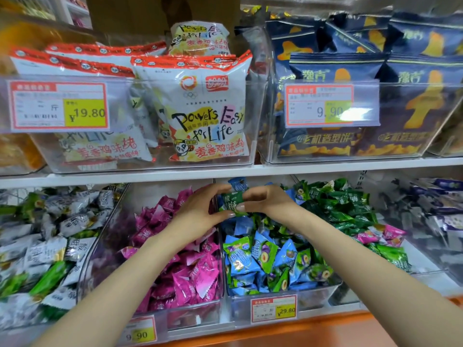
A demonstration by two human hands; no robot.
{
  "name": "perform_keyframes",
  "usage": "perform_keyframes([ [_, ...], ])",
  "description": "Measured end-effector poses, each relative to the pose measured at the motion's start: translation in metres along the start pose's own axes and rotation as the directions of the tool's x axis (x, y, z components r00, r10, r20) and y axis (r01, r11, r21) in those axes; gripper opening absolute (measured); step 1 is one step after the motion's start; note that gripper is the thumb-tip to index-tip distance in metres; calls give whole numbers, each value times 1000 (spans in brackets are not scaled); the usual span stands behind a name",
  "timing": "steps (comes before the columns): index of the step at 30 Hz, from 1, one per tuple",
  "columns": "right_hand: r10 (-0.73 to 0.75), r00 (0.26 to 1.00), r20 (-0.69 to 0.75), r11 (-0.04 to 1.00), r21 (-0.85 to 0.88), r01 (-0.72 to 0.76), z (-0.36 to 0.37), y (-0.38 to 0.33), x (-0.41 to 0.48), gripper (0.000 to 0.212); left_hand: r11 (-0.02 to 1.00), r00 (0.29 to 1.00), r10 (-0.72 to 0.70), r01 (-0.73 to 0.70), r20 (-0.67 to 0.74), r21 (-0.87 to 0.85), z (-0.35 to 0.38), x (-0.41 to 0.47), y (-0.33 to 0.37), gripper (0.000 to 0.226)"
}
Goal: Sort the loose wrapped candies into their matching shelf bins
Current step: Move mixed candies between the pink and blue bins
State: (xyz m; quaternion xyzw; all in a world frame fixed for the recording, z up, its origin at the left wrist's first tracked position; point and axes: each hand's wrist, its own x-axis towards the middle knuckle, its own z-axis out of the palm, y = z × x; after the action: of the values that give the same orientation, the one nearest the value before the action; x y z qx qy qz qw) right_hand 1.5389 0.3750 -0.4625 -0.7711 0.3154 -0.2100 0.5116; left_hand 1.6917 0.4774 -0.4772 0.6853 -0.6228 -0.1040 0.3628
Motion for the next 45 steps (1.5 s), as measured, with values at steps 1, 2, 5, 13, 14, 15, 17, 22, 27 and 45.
perform_keyframes([
  [1,-17,1000,-5,999,41,18,0,0,-1,12,1000,999,-6,5,-35,-25,0,1,3,45],
  [2,-36,999,-24,998,56,38,-1,-1,-2,15,999,998,-26,23,-64,-43,-1,1,5,40],
  [5,-73,997,-7,996,-45,73,-12,-7,-6,30,994,981,-104,96,-166,-57,-5,1,6,39],
  [13,89,906,413,444,-831,335,15,9,-23,78,974,945,-214,189,-248,-123,-19,-4,-7,46],
  [14,62,921,386,413,-850,328,20,11,-21,77,971,949,-221,192,-223,-143,-20,-4,-11,42],
  [15,44,932,359,399,-862,313,21,13,-18,74,966,954,-226,195,-195,-168,-20,-5,-15,36],
  [17,42,952,305,419,-870,260,19,13,-14,72,957,960,-234,198,-156,-213,-21,-6,-21,23],
  [22,87,989,119,694,-719,26,1,4,-6,69,973,972,-187,164,-141,-161,-21,-10,-27,21],
  [27,1,996,-85,829,-558,-48,-5,3,15,67,977,976,-151,123,-155,-175,-23,-12,-24,20],
  [45,43,963,264,558,-806,196,-26,25,-13,57,948,985,-156,129,-73,-292,-18,-12,-32,20],
])
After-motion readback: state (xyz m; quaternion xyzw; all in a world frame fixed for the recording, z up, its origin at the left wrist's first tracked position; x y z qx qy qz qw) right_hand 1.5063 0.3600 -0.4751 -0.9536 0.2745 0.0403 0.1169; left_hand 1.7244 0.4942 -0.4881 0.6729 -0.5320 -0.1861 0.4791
